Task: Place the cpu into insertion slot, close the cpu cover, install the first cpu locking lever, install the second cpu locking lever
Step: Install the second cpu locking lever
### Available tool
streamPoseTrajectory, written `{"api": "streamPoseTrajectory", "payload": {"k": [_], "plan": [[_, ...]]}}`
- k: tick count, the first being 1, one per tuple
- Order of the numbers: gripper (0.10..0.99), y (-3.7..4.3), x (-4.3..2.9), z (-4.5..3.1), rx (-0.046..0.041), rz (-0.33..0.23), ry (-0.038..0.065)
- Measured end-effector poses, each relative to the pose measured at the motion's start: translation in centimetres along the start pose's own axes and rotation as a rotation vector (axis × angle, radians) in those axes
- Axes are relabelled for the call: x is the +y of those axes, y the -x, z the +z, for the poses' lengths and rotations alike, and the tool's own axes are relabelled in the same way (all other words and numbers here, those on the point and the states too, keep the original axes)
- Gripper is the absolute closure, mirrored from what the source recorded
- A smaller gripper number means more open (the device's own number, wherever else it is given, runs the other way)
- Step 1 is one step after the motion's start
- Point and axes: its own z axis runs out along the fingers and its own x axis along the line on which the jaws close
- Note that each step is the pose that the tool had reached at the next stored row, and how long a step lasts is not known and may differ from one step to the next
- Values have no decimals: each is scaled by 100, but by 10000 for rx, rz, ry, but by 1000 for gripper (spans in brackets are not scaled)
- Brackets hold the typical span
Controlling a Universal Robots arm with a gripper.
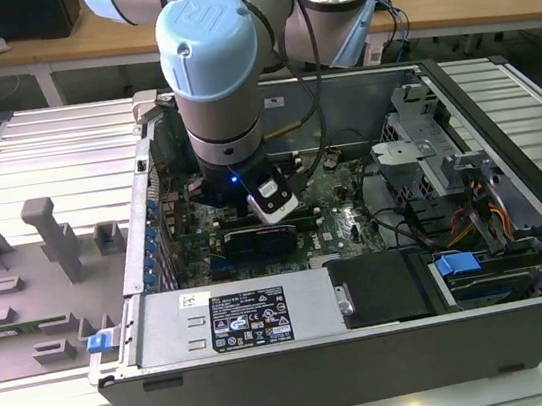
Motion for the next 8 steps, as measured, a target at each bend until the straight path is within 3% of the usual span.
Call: {"api": "streamPoseTrajectory", "payload": {"k": [2,4,6,8], "plan": [[980,18,2,-9,20,4,-78],[980,64,4,-15,70,21,-248],[980,145,5,-15,129,64,-444],[980,215,4,-11,152,96,-534]]}}
